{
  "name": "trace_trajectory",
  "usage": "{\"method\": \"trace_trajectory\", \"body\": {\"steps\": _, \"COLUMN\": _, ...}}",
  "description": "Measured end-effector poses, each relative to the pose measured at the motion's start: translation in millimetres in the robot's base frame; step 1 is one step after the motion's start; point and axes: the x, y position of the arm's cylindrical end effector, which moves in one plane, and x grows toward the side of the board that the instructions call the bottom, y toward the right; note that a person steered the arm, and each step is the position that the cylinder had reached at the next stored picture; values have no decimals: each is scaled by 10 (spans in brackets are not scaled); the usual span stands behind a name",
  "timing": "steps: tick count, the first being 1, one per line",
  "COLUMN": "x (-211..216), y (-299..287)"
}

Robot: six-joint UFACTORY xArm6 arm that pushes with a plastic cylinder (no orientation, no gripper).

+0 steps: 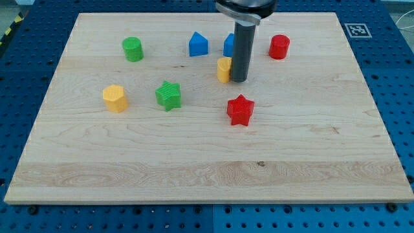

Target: Slide the red circle closer to the yellow heart

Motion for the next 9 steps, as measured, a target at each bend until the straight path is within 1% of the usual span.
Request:
{"method": "trace_trajectory", "body": {"steps": 1, "x": 11, "y": -88}}
{"method": "trace_trajectory", "body": {"steps": 2, "x": -9, "y": 191}}
{"method": "trace_trajectory", "body": {"steps": 4, "x": -300, "y": 696}}
{"method": "trace_trajectory", "body": {"steps": 6, "x": -330, "y": 1224}}
{"method": "trace_trajectory", "body": {"steps": 7, "x": -455, "y": 1424}}
{"method": "trace_trajectory", "body": {"steps": 8, "x": -752, "y": 1425}}
{"method": "trace_trajectory", "body": {"steps": 9, "x": -935, "y": 1335}}
